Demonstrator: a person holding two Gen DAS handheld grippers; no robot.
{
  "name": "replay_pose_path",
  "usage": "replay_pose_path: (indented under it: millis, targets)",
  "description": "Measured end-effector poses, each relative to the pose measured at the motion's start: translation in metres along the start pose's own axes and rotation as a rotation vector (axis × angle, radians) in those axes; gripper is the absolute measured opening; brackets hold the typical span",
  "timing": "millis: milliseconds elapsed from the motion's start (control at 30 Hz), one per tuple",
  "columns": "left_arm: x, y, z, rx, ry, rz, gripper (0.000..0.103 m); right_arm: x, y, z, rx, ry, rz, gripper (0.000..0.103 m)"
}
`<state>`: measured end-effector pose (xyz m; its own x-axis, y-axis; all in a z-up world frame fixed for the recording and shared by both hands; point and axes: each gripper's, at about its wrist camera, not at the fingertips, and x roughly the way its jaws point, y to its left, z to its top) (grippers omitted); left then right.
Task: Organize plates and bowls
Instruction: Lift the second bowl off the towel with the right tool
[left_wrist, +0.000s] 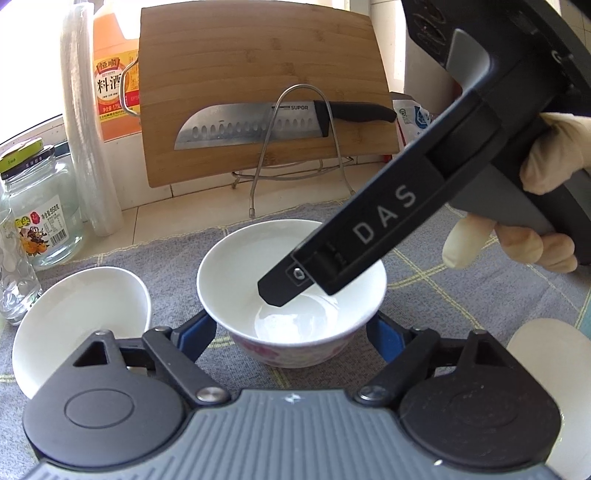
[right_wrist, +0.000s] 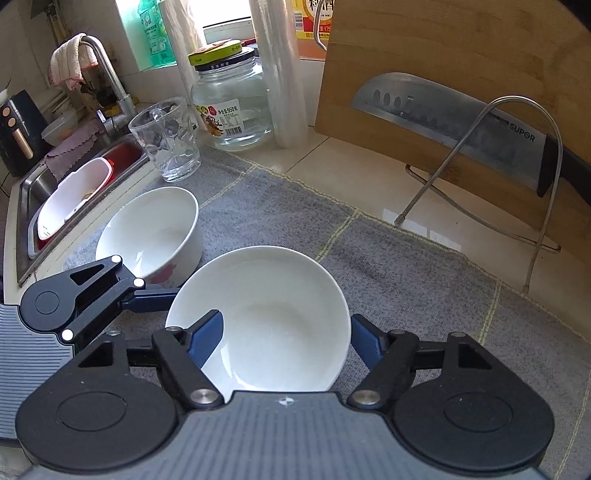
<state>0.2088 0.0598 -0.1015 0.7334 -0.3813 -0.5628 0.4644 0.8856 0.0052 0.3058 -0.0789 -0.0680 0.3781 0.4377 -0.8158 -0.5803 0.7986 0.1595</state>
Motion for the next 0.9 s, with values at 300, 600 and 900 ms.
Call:
replay_pose_path:
  millis: [300,600,900]
  targets:
    - [-0.002,0.0,0.0,0.006,0.008,-0.016,0.088,-0.003,-0.005,0.002,0.063,0.005,0.042,0.079]
    - [-0.017,-0.005,0.005,0.012,0.006,-0.041,0.088,-0.025,-0.001,0.0,0.101,-0.002,0.064,0.08]
    - [-0.042,-0.021,0.007,0.046,-0.001,-0.07,0.088,-0.056,0.006,-0.016,0.148,-0.033,0.085,0.08]
